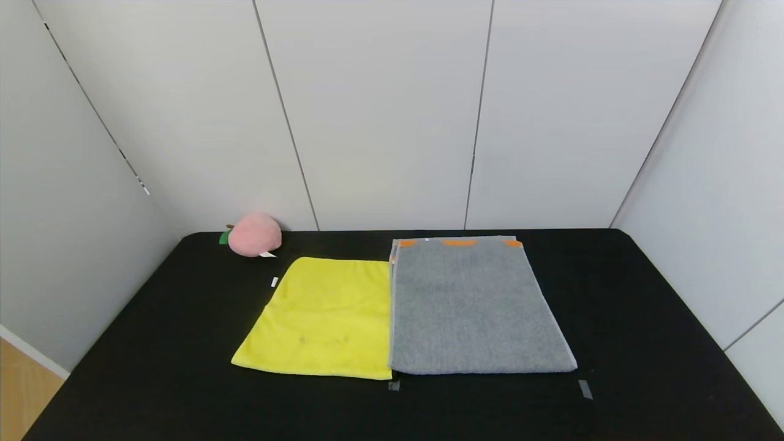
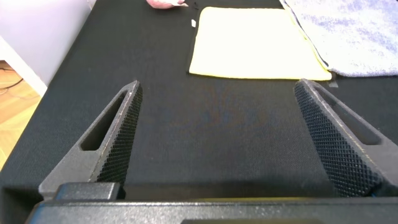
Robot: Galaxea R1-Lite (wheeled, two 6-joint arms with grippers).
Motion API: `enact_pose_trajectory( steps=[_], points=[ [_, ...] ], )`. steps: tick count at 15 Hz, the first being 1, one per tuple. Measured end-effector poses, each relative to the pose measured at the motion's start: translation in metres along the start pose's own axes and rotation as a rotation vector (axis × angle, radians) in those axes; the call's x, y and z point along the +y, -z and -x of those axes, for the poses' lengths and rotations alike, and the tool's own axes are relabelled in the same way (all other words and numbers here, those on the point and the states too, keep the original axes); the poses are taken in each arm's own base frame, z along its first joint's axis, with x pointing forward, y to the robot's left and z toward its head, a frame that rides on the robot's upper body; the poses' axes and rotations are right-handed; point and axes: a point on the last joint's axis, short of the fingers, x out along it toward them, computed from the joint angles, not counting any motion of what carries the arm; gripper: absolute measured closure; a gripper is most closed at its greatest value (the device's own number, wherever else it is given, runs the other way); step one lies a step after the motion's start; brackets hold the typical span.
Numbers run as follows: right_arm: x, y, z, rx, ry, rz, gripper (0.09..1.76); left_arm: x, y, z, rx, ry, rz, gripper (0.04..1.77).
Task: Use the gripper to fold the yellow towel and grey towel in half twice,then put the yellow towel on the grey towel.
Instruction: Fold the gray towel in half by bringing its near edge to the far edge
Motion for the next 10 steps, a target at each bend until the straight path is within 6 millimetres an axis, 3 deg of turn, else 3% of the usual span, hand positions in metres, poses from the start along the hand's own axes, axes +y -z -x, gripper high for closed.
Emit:
enact_pose_trajectory(
  steps=[10],
  points=[
    [0.0, 0.0, 0.0, 0.0, -0.002, 0.003, 0.14, 0.0, 0.0001, 0.0, 0.002, 0.001, -0.008, 0.09]
  ],
)
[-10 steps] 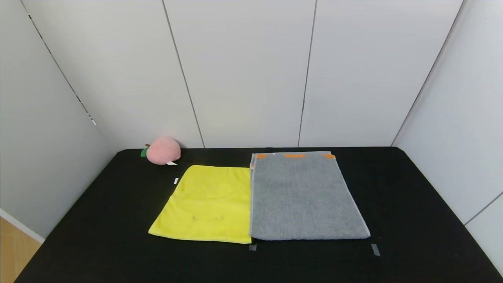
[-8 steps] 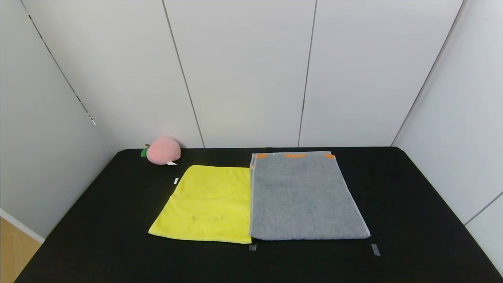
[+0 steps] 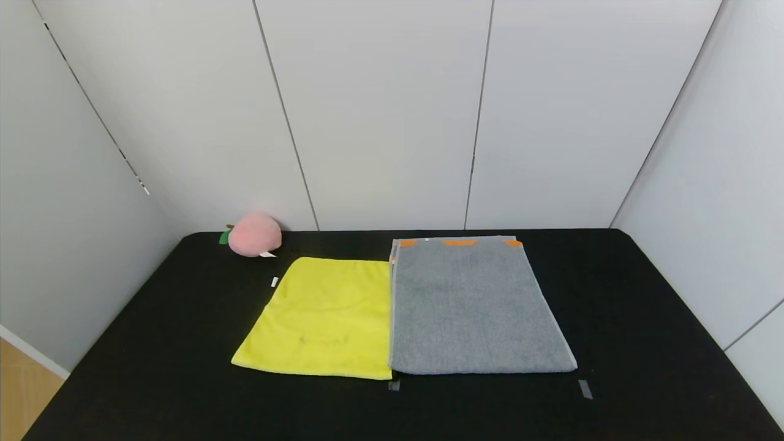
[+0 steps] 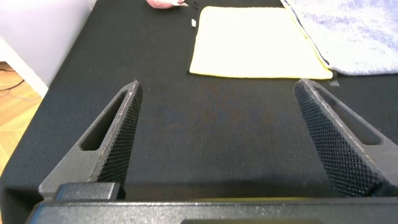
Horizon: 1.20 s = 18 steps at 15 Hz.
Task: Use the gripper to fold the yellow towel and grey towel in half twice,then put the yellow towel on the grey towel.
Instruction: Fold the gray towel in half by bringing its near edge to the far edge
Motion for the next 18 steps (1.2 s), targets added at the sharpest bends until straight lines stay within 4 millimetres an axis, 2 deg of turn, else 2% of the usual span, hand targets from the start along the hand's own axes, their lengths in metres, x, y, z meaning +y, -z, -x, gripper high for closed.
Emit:
enact_pose_trajectory(
  steps=[18],
  points=[
    [0.0, -0.0001, 0.0, -0.001, 0.0, -0.003, 0.14, 0.0, -0.0011, 0.0001, -0.008, -0.002, -0.05, 0.09]
  ],
)
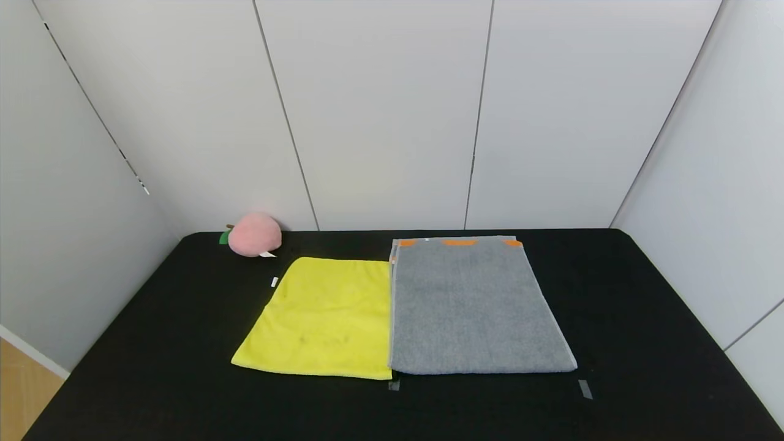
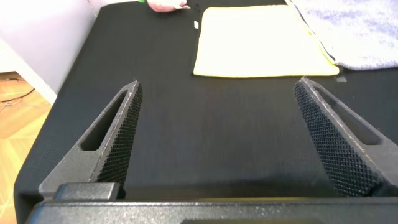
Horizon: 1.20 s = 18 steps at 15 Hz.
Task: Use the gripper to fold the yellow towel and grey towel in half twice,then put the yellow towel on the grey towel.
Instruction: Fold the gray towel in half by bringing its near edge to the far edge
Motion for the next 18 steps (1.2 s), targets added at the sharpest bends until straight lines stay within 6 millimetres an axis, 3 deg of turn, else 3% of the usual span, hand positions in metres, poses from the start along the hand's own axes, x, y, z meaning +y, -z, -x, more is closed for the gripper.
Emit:
enact_pose_trajectory(
  steps=[3, 10, 14, 18],
  points=[
    [0.0, -0.001, 0.0, -0.002, 0.0, -0.003, 0.14, 0.0, -0.011, 0.001, -0.083, 0.0, -0.001, 0.09],
    [0.0, -0.032, 0.013, -0.055, -0.019, -0.029, 0.14, 0.0, -0.028, 0.009, -0.104, 0.03, -0.029, 0.09],
    [0.001, -0.059, 0.021, -0.063, -0.034, -0.028, 0.14, -0.001, -0.041, 0.018, -0.083, 0.11, -0.042, 0.09],
    [0.0, -0.097, 0.024, -0.072, -0.042, -0.03, 0.14, -0.001, -0.069, 0.02, -0.107, 0.123, -0.049, 0.09]
  ],
)
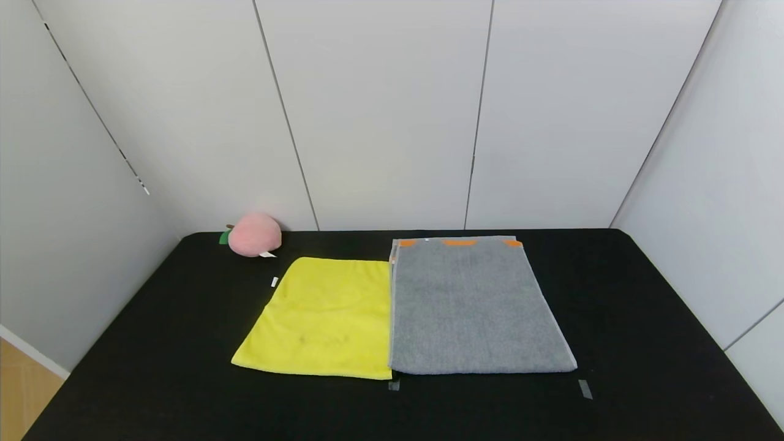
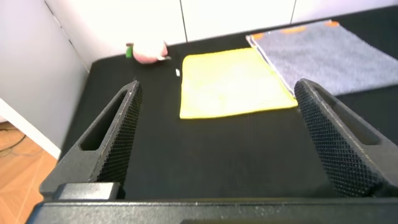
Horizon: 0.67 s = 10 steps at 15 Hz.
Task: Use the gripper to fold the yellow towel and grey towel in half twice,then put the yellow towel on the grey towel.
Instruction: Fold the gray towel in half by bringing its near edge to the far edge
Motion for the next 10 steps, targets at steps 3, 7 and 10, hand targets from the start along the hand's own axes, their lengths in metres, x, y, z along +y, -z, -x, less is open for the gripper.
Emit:
enact_pose_trajectory(
  steps=[3, 7, 10],
  points=[
    [-0.001, -0.037, -0.009, 0.015, 0.016, -0.004, 0.14, 0.004, -0.035, -0.009, -0.003, 0.004, -0.015, 0.09],
    [-0.001, -0.078, -0.042, 0.077, 0.029, -0.008, 0.14, 0.01, -0.08, -0.035, 0.03, 0.014, -0.029, 0.09],
    [0.0, -0.098, -0.078, 0.15, 0.033, -0.022, 0.14, 0.015, -0.108, -0.067, 0.076, 0.034, -0.025, 0.09]
  ],
)
